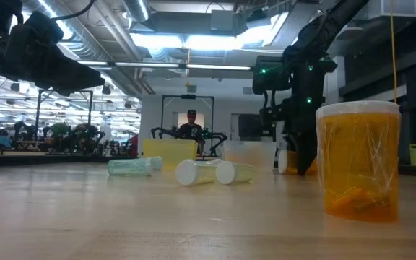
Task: Pick and place medicine bottles into bin by pill shape (circle, oval)
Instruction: Put the orange capsule bottle into the transparent bin
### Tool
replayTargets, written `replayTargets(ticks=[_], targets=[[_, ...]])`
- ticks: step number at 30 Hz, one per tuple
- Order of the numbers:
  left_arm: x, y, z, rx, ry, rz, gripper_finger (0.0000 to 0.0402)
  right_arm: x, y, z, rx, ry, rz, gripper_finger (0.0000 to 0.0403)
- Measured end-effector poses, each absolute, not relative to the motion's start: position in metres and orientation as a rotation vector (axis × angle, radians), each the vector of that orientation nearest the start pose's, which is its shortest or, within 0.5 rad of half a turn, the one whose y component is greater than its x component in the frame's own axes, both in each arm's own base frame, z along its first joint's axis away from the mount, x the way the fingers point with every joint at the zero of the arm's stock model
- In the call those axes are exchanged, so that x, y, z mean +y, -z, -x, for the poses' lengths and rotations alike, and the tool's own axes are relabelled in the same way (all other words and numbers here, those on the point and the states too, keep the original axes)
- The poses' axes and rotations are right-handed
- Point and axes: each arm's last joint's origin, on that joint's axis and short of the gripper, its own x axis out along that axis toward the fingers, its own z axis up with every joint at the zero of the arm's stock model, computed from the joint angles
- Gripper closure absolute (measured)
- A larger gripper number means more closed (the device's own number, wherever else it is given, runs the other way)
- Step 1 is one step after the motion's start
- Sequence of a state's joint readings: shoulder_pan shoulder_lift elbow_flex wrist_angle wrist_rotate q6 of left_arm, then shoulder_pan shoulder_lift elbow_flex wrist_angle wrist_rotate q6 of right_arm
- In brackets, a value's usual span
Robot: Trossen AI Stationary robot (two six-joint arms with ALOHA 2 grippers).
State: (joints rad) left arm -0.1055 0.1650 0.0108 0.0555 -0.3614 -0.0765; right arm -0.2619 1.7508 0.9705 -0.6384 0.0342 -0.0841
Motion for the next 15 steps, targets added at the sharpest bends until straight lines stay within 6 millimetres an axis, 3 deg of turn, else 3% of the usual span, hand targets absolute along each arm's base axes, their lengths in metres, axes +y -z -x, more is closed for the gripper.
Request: replayTargets(ticks=[9, 15], targets=[[-0.001, -0.159, -0.106, 0.087, -0.259, 0.053, 0.0253, -0.08, -0.142, -0.292, 1.394, 0.31, -0.198, 0.0226], [-0.001, -0.159, -0.106, 0.086, -0.259, 0.053, 0.0253, -0.087, -0.175, -0.318, 1.261, 0.317, -0.183, 0.0223]])
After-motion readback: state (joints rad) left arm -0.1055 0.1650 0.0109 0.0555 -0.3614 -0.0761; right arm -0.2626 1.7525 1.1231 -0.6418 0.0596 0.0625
